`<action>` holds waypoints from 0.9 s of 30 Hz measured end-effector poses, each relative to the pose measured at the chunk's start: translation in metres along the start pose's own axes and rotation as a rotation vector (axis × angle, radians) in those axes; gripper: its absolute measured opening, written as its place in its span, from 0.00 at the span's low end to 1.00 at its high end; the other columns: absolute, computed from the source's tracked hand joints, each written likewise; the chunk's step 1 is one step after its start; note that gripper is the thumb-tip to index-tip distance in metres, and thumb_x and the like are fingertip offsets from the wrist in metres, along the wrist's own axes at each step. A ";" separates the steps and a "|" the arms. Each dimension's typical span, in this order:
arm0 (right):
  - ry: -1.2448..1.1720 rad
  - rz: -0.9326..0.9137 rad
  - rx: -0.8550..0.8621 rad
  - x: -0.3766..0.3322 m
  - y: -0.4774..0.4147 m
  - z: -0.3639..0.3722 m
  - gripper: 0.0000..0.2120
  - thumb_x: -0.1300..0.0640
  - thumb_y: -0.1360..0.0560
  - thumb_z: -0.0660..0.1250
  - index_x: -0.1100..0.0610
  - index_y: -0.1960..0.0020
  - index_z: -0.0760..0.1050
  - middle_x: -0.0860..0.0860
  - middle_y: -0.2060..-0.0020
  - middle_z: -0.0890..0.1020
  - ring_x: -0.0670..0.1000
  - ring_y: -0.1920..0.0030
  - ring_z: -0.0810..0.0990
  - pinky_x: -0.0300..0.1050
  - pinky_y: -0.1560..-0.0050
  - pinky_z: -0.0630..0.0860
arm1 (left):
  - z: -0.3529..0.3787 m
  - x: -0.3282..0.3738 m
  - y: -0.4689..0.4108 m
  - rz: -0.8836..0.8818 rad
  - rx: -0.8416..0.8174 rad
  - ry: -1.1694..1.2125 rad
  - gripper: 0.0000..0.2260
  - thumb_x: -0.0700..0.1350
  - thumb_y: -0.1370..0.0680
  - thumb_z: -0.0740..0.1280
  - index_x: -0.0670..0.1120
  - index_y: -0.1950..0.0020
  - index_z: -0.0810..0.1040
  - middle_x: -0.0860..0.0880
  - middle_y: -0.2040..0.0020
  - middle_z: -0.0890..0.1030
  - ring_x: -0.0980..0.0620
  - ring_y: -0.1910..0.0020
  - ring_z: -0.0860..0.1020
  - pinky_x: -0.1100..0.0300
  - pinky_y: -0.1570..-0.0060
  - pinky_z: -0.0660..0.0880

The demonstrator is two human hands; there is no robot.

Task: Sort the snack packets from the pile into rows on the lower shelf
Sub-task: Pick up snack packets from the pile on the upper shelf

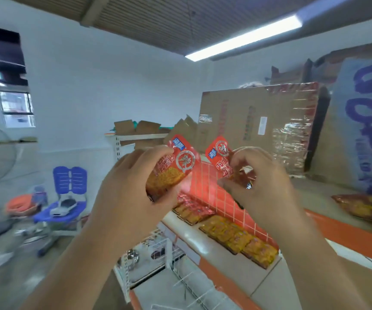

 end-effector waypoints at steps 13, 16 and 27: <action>-0.183 0.136 -0.067 0.104 -0.054 0.175 0.14 0.46 0.32 0.79 0.41 0.56 0.72 0.39 0.55 0.77 0.42 0.53 0.77 0.42 0.54 0.75 | 0.073 -0.141 -0.030 -0.104 -0.102 -0.195 0.28 0.59 0.28 0.76 0.61 0.31 0.70 0.56 0.39 0.78 0.58 0.46 0.72 0.64 0.52 0.69; -0.208 0.168 -0.078 0.146 -0.076 0.215 0.15 0.47 0.31 0.79 0.41 0.56 0.72 0.38 0.55 0.77 0.41 0.52 0.76 0.39 0.56 0.73 | 0.115 -0.179 -0.053 -0.119 -0.133 -0.198 0.27 0.61 0.28 0.73 0.62 0.31 0.69 0.58 0.39 0.78 0.60 0.46 0.71 0.66 0.51 0.69; -0.206 0.334 -0.086 0.284 -0.138 0.295 0.14 0.46 0.31 0.78 0.40 0.53 0.73 0.34 0.53 0.77 0.32 0.52 0.74 0.37 0.62 0.68 | 0.258 -0.282 -0.125 -0.148 -0.217 -0.136 0.28 0.67 0.28 0.68 0.65 0.29 0.67 0.62 0.38 0.75 0.62 0.43 0.72 0.64 0.51 0.73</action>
Point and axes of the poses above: each hand's wrist, its own y-axis away from the middle knuckle, its own z-axis out of the palm, x = y × z, the point moved 6 cm from there along -y, towards the middle knuckle
